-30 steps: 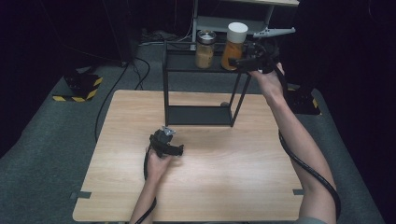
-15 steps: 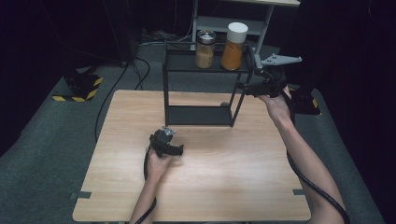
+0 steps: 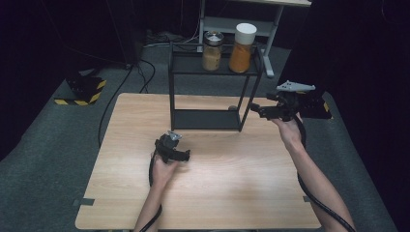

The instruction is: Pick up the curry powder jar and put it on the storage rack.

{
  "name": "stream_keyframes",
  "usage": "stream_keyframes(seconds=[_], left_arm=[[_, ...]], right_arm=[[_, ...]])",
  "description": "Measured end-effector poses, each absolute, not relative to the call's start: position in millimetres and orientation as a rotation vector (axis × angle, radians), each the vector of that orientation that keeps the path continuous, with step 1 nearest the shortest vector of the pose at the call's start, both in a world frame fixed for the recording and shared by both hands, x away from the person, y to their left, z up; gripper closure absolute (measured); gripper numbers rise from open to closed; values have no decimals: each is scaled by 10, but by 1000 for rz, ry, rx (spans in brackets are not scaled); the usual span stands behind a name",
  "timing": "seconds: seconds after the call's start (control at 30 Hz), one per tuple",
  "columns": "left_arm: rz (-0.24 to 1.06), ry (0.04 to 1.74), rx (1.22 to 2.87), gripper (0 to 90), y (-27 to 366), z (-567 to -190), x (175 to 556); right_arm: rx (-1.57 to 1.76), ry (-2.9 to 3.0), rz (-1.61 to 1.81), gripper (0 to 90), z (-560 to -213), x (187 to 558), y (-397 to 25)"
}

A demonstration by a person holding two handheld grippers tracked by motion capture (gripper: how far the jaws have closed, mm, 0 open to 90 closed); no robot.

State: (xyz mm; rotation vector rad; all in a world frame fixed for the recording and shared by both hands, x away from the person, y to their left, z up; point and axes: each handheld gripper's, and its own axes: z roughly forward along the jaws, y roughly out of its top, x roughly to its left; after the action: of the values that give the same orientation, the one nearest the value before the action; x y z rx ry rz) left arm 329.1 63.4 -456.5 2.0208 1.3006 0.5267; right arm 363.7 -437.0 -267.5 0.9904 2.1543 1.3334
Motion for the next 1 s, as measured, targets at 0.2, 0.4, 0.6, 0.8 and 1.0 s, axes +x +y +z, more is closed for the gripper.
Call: stream_keyframes(seconds=[0.2, 0.4, 0.6, 0.8, 1.0], left_arm=[[527, 1301, 2020, 28, 634, -4566, 3291], [527, 1300, 2023, 28, 635, -4563, 3292], [527, 1300, 2022, 28, 634, -4563, 3292], [527, 1300, 2023, 28, 634, -4563, 3292], [527, 1300, 2023, 28, 634, -4563, 3293]], right_arm=[[1027, 2190, 1298, 128, -2999, 3619, -4400], [1047, 2229, 1234, 128, -3264, 3638, -4340], [1080, 2271, 1140, 129, -3686, 3665, -4205], [1116, 2277, 1104, 128, -3969, 3683, -4117], [1169, 2295, 1086, 131, -4202, 3719, -4081]])
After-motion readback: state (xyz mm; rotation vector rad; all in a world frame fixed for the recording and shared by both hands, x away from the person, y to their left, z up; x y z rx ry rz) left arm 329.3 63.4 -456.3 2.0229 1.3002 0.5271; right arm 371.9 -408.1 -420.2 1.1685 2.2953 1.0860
